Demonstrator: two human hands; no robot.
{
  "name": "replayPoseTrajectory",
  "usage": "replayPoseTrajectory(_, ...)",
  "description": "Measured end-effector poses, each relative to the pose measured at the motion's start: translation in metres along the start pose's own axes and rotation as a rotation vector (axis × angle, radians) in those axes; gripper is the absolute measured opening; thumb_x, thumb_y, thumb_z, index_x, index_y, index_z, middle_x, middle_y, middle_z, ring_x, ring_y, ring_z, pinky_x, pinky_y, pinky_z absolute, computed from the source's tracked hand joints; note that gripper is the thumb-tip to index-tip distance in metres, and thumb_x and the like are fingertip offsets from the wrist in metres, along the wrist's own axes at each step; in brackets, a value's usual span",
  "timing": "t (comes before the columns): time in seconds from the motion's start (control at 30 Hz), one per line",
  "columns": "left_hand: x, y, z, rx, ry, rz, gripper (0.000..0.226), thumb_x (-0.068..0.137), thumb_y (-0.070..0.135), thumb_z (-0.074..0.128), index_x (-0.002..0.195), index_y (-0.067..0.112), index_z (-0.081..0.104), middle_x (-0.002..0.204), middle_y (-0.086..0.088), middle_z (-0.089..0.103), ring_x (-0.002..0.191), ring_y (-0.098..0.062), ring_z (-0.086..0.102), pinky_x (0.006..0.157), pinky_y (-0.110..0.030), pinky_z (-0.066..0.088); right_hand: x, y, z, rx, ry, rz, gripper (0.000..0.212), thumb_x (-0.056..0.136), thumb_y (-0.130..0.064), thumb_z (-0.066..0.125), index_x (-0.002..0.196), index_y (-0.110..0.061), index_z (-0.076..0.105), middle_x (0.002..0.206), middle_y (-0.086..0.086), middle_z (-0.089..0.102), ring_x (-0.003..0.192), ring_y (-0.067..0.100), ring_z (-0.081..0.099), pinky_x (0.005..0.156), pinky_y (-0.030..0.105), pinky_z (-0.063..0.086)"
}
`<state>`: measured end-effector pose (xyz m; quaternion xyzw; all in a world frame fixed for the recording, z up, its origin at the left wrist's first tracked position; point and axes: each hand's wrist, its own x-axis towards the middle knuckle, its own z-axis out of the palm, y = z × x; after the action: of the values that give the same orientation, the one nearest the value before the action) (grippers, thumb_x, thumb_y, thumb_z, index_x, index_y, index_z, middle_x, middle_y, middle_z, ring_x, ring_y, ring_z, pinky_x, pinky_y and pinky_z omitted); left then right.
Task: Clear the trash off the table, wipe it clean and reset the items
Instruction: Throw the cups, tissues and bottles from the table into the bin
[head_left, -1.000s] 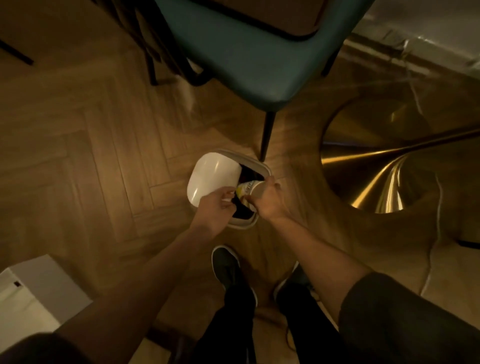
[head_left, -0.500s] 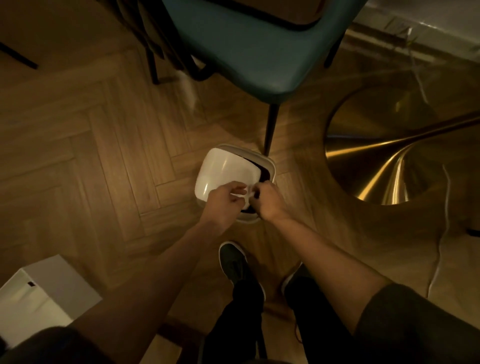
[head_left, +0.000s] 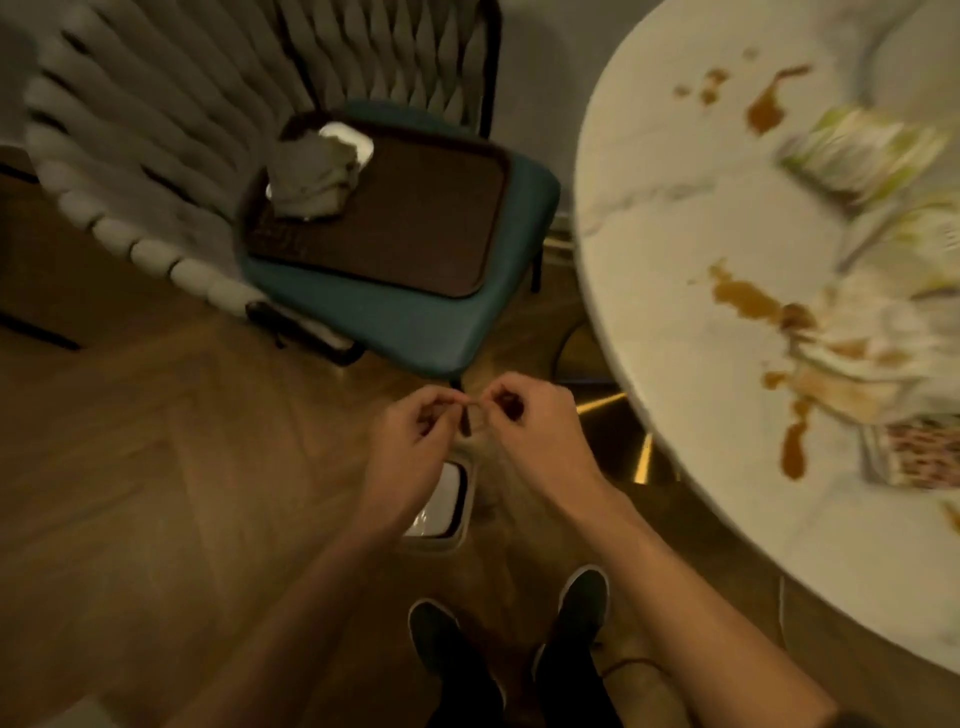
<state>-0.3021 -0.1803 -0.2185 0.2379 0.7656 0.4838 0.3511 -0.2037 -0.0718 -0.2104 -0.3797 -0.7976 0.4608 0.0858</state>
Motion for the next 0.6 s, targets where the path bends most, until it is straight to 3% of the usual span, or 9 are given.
replayPoseTrajectory(0.07,0.006,0.041,0.009,-0.014,0.013,0.085,0.021,0.094,0.010,0.058,0.088,0.027,0.068,0.079,-0.001,0.070,0.070,-0.012,0.065,0.059,-0.020,0.050,0.006,-0.023,-0.041,0.032,0.106,-0.051,0.008,0.087,-0.010,0.064,0.081,-0.011,0.069,0.073,0.001,0.068,0.070,0.011,0.060,0.064,0.022,0.047)
replayPoseTrajectory(0.13,0.012,0.079,0.023,-0.014,-0.010,0.158,0.020,0.094,0.013,0.058,0.089,0.028,0.069,0.071,-0.001,0.067,0.066,-0.026,0.061,0.058,-0.036,0.050,0.013,-0.038,-0.082,0.052,0.183,-0.068,0.009,0.088,-0.012,0.063,0.083,-0.012,0.070,0.072,-0.001,0.067,0.071,0.009,0.060,0.062,0.019,0.046)
replayPoseTrajectory(0.23,0.021,0.120,0.050,-0.018,-0.058,0.238,0.017,0.095,0.015,0.056,0.091,0.024,0.070,0.051,0.008,0.050,0.050,-0.016,0.042,0.051,-0.030,0.034,0.020,-0.042,-0.139,0.023,0.282,-0.057,0.010,0.087,-0.013,0.061,0.083,-0.015,0.070,0.070,-0.006,0.066,0.067,0.008,0.059,0.060,0.017,0.044)
replayPoseTrajectory(0.33,0.032,0.152,0.083,0.007,-0.091,0.289,0.019,0.096,0.015,0.055,0.091,0.026,0.070,0.048,0.009,0.043,0.048,-0.006,0.036,0.050,-0.022,0.033,0.021,-0.032,-0.189,-0.004,0.362,-0.042,0.011,0.086,-0.012,0.061,0.082,-0.015,0.071,0.068,-0.005,0.065,0.063,0.009,0.058,0.062,0.026,0.048)
replayPoseTrajectory(0.43,0.046,0.184,0.117,0.073,-0.136,0.352,0.019,0.093,0.013,0.057,0.093,0.027,0.070,0.052,0.007,0.049,0.050,-0.008,0.042,0.053,-0.024,0.039,0.017,-0.017,-0.235,-0.037,0.419,-0.017,0.011,0.086,-0.013,0.061,0.082,-0.016,0.070,0.064,-0.002,0.065,0.061,0.012,0.059,0.062,0.031,0.051)
replayPoseTrajectory(0.5,0.058,0.205,0.140,0.149,-0.160,0.410,0.018,0.093,0.014,0.056,0.096,0.026,0.070,0.064,0.004,0.059,0.059,-0.013,0.053,0.060,-0.030,0.048,0.014,-0.003,-0.263,-0.063,0.439,0.013,0.010,0.086,-0.013,0.061,0.083,-0.016,0.070,0.064,-0.001,0.065,0.061,0.012,0.059,0.062,0.031,0.051)
replayPoseTrajectory(0.6,0.086,0.232,0.176,0.337,-0.187,0.509,0.020,0.092,0.019,0.056,0.106,0.029,0.066,0.085,0.009,0.065,0.077,-0.008,0.060,0.072,-0.031,0.053,0.010,0.020,-0.296,-0.096,0.438,0.052,0.011,0.087,-0.014,0.061,0.081,-0.017,0.069,0.065,-0.001,0.065,0.062,0.011,0.058,0.062,0.030,0.049)
